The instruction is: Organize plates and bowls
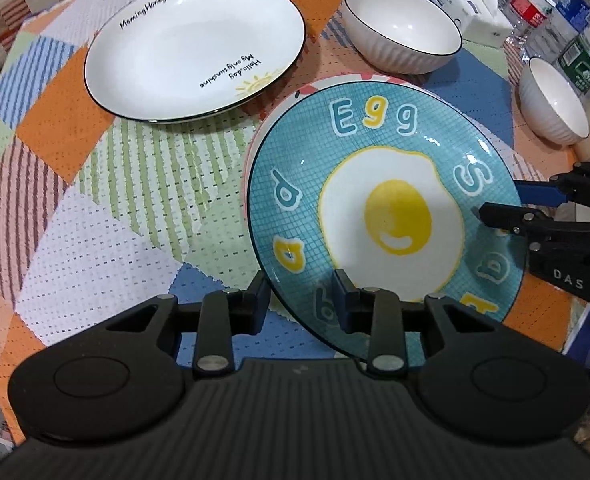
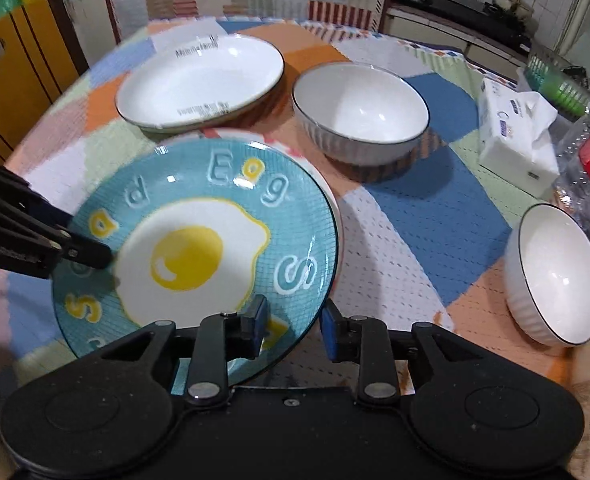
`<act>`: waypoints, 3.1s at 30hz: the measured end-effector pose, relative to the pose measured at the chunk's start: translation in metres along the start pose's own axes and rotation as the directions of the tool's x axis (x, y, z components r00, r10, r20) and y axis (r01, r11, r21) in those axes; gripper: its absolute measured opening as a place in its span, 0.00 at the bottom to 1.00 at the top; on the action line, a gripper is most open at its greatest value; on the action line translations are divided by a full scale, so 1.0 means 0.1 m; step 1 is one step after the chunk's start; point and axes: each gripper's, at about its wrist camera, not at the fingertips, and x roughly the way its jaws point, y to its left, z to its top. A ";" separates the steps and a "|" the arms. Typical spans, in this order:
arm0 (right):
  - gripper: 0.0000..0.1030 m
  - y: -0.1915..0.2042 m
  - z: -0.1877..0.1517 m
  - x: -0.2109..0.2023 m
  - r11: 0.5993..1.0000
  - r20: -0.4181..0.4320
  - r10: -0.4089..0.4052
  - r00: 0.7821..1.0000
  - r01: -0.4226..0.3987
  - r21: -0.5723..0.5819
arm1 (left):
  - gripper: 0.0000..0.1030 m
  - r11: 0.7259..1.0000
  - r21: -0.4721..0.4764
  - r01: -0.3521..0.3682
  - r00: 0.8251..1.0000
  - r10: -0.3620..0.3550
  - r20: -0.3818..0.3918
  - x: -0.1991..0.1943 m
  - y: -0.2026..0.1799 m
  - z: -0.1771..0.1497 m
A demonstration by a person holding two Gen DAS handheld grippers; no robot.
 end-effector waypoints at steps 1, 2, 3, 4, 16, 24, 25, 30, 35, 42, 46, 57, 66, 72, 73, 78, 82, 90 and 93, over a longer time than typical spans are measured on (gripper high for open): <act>0.33 0.00 -0.02 0.01 1.000 0.004 -0.002 1.000 0.002 0.008 | 0.31 1.000 0.004 -0.010 1.000 0.010 0.004 0.00 -0.02 0.00; 0.33 -0.02 -0.02 0.01 1.000 0.009 0.001 1.000 -0.001 0.019 | 0.30 1.000 0.006 -0.014 1.000 0.014 0.005 0.00 -0.03 -0.01; 0.32 -0.03 -0.02 0.02 1.000 0.009 -0.002 1.000 0.002 0.027 | 0.29 1.000 0.008 -0.018 1.000 0.018 0.006 -0.01 -0.03 -0.01; 0.32 -0.01 -0.02 0.02 1.000 0.013 -0.012 1.000 0.011 0.022 | 0.27 1.000 0.006 -0.018 1.000 0.018 0.005 -0.02 -0.01 -0.01; 0.32 0.08 0.10 -0.29 0.999 0.135 -0.044 0.990 0.047 -0.021 | 0.26 0.998 -0.013 -0.058 0.995 0.059 0.076 -0.56 0.26 -0.04; 0.47 0.12 0.50 -0.85 0.989 0.286 0.105 0.952 -0.069 -0.134 | 0.32 0.992 -0.018 -0.122 0.988 0.123 0.096 -0.77 0.49 -0.03; 0.48 0.12 0.59 -0.89 0.984 0.301 0.127 0.945 -0.081 -0.159 | 0.37 0.991 -0.021 -0.130 0.985 0.131 0.108 -0.81 0.52 -0.02; 0.67 0.20 0.94 -0.94 0.949 0.345 0.213 0.914 -0.110 -0.296 | 0.60 0.982 -0.037 -0.183 0.972 0.187 0.145 -0.93 0.65 0.09; 0.68 0.26 1.33 -0.65 0.913 0.300 0.291 0.909 -0.171 -0.369 | 0.69 0.981 -0.069 -0.180 0.963 0.190 0.191 -0.93 0.80 0.19; 0.68 0.12 1.83 -0.16 0.929 0.164 0.315 0.935 -0.268 -0.254 | 0.76 0.981 -0.142 -0.132 0.954 0.165 0.251 -0.67 1.12 0.29; 0.68 0.00 2.07 0.12 0.923 0.122 0.340 0.933 -0.306 -0.234 | 0.76 0.980 -0.136 -0.142 0.946 0.175 0.274 -0.47 1.28 0.36; 0.63 -0.07 2.31 0.91 0.932 0.049 0.309 0.950 -0.292 -0.217 | 0.72 0.977 -0.164 -0.136 0.945 0.178 0.274 0.05 1.46 0.60; 0.32 -0.16 2.39 1.39 0.928 -0.038 0.341 0.939 -0.343 -0.143 | 0.47 0.971 -0.230 -0.062 0.959 0.121 0.255 0.28 1.55 0.67; 0.25 -0.17 2.36 1.46 0.924 -0.005 0.352 0.936 -0.348 -0.159 | 0.28 0.924 -0.374 0.074 0.950 0.048 0.308 0.32 1.75 0.61; 0.25 -0.19 2.36 1.47 0.923 0.001 0.359 0.933 -0.355 -0.149 | 0.27 0.918 -0.386 0.096 0.951 0.030 0.309 0.34 1.78 0.60; 0.25 -0.24 2.36 1.53 0.909 0.030 0.399 0.916 -0.392 -0.143 | 0.14 0.895 -0.418 0.156 0.954 -0.026 0.299 0.41 1.75 0.67; 0.26 -0.20 2.39 1.54 0.922 0.057 0.373 0.926 -0.364 -0.128 | 0.18 0.923 -0.381 0.059 0.962 0.049 0.268 0.43 1.57 0.75; 0.25 -0.19 2.23 1.28 0.921 0.100 0.381 0.919 -0.368 -0.128 | 0.19 0.940 -0.339 0.030 0.939 0.089 0.331 0.10 1.44 0.58; 0.23 -0.15 2.15 1.03 0.914 0.164 0.400 0.902 -0.379 -0.144 | 0.19 0.938 -0.343 0.049 0.932 0.080 0.353 -0.13 1.45 0.48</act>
